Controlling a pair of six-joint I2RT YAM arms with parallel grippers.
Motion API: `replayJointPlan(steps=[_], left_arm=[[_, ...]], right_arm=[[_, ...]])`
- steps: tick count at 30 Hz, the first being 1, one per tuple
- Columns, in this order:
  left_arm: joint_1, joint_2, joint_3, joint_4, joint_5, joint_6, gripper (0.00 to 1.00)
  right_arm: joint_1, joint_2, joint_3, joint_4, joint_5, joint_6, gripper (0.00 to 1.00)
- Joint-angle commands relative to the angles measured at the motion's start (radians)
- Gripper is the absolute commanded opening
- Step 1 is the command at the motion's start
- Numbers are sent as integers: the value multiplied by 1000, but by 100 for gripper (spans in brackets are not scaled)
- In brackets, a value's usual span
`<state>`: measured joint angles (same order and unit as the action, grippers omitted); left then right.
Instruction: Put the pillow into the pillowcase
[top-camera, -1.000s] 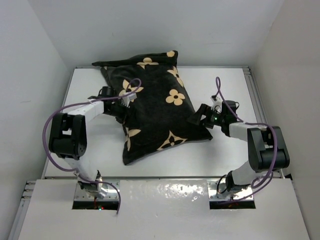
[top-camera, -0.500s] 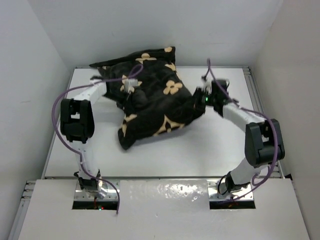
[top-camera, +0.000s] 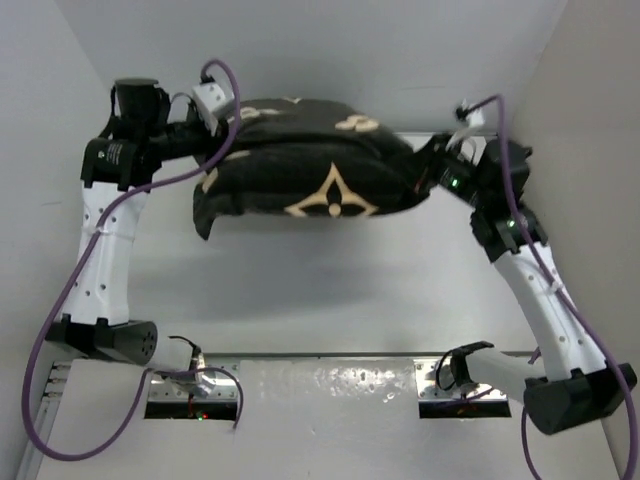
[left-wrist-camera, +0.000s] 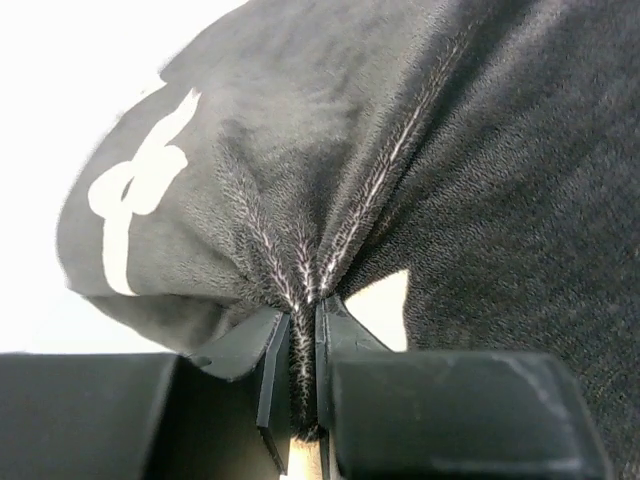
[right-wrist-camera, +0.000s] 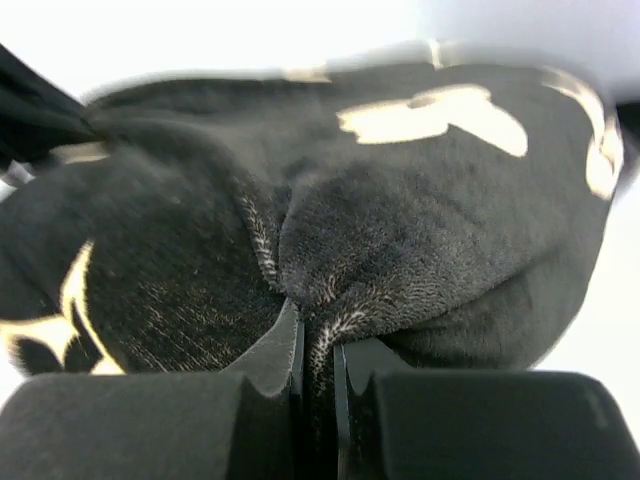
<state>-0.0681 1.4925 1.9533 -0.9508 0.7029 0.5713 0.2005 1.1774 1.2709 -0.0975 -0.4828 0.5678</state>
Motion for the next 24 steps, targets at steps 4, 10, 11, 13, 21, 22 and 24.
replayJointPlan(steps=[4,10,11,13,21,22,24], left_arm=[[-36,-86,-422,-173,-207,341,0],[-30,-250,-773,-290,-333,673,67],[-7,-276,-787,-289,-339,676,99],[19,-287,-781,-299,-355,676,100],[162,-192,-602,5,-229,255,100],[175,-110,-582,41,-229,205,93],[188,33,-496,92,-229,81,61]], right_arm=[[131,-188,-451,-135,115,-166,0],[197,-412,-659,-264,32,-248,90],[194,-424,-654,-301,30,-264,99],[188,-452,-636,-364,73,-285,99],[40,-121,-374,-193,89,-181,93],[19,-54,-331,-177,70,-149,64],[-2,149,-185,-119,69,-91,31]])
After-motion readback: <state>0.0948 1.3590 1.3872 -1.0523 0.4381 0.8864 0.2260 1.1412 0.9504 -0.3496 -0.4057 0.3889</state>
